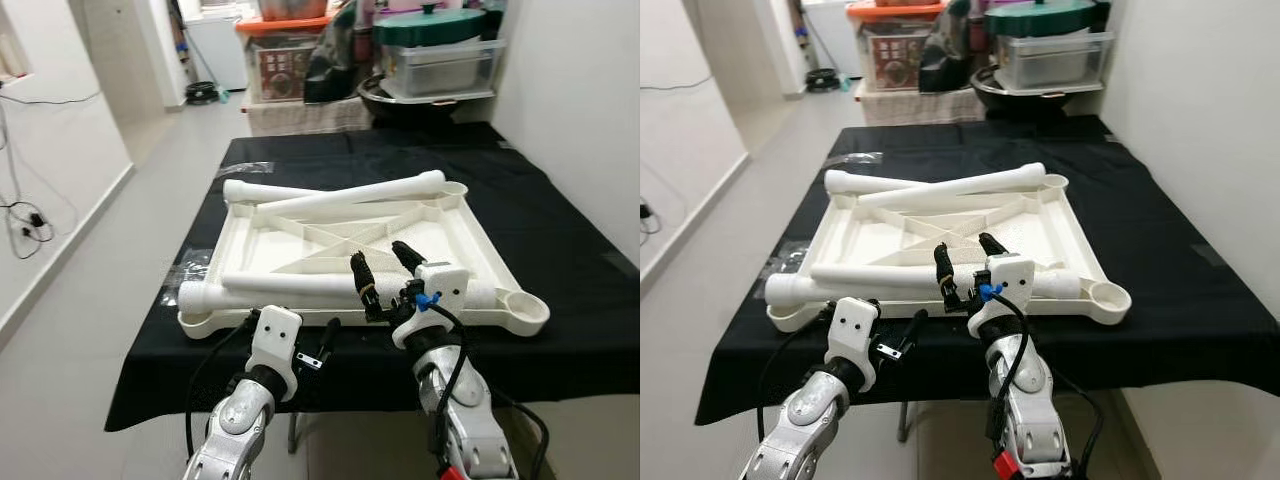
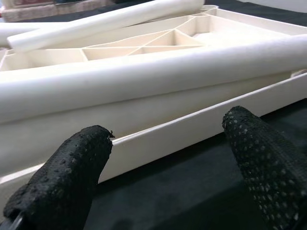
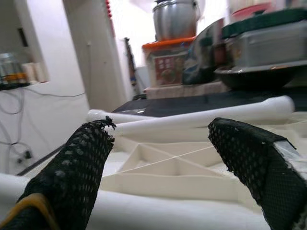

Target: Building children table

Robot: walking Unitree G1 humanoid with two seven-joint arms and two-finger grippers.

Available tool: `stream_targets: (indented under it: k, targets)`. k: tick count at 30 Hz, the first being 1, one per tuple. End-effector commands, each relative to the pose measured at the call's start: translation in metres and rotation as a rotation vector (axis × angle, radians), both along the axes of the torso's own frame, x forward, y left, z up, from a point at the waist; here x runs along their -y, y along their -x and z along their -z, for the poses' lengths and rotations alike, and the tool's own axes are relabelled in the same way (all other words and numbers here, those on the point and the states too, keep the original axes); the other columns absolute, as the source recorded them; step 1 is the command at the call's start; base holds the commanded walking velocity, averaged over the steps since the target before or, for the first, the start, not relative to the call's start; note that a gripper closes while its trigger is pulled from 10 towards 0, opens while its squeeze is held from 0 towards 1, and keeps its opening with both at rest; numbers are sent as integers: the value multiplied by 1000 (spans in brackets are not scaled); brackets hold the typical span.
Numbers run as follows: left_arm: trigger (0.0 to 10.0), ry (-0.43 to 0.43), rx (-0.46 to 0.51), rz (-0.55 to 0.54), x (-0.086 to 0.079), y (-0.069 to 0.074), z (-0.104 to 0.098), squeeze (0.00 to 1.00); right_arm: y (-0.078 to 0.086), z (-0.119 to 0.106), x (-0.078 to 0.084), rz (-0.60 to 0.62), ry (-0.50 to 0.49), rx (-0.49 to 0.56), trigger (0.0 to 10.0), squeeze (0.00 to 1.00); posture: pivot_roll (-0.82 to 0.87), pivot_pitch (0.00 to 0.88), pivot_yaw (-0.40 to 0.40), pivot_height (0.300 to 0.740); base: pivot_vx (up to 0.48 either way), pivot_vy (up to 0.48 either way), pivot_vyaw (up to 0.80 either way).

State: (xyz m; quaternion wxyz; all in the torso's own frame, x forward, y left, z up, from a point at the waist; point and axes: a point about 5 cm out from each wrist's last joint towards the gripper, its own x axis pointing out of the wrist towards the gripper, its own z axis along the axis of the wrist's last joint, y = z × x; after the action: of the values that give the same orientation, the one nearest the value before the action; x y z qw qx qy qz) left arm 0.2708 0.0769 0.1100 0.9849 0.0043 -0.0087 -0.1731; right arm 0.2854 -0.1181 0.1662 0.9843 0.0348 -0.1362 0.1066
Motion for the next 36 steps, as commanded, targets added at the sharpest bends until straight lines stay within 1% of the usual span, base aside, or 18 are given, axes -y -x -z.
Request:
stream_targets:
  k: [1, 3, 4, 6, 8, 9, 10, 13, 15, 19, 24, 26, 36]
  targets:
    - [10000, -6, 5, -7, -1, -1, 1, 0, 2, -6, -3, 3, 21, 41, 10000, 0, -48, 0, 18, 740, 0, 0, -800]
    - [10000, -4, 17, -4, -1, -1, 0, 0, 1, -11, 16, 152, 63, 64, 10000, 0, -53, 0, 22, 740, 0, 0, -800]
    - [10000, -4, 17, -4, -1, -1, 0, 0, 1, -11, 16, 152, 63, 64, 10000, 0, -53, 0, 22, 740, 0, 0, -800]
    - [10000, -4, 16, 0, 0, -2, 0, 0, -1, -4, 25, 200, 72, 34, 10000, 0, -57, 0, 26, 740, 0, 0, -800]
    - [10000, -12, 18, 0, 0, -2, 0, 0, -3, 3, 17, 128, 55, -7, 10000, 0, -53, 0, 24, 740, 0, 0, -800]
    - [10000, -12, 18, 0, 0, -2, 0, 0, -3, 3, 17, 128, 55, -7, 10000, 0, -53, 0, 24, 740, 0, 0, -800]
    - [10000, -12, 19, 0, 0, -2, -1, 0, -3, 6, 11, 81, 51, -28, 10000, 0, -46, 0, 17, 740, 0, 0, 0]
    - [10000, -10, 18, -5, -1, -3, -1, 0, -2, 9, 6, 49, 40, -37, 10000, 0, -46, 0, 17, 740, 0, 0, 0]
    - [10000, -1, 25, -13, -2, -2, -1, 0, 2, 15, -1, 11, 33, -62, 10000, 0, -40, 0, 10, 740, 0, 0, 0]
    - [10000, -5, 21, -14, -2, -2, -1, 0, 5, 21, -4, 19, 36, -74, 10000, 0, -42, 0, 12, 740, 0, 0, 0]
    - [10000, -6, 19, -12, -1, -2, 0, 0, 6, 24, -2, 31, 36, -91, 10000, 0, -43, 0, 15, 740, 0, 0, 0]
    - [10000, -8, 14, -12, -2, -2, 0, 0, 6, 26, 0, 41, 43, -95, 10000, 0, -48, 0, 18, 740, -251, 0, 0]
    - [10000, -11, 4, -11, -2, -3, 2, 0, 6, 31, 0, 39, 43, -116, 10000, 0, -44, 0, 20, 740, -288, 0, 0]
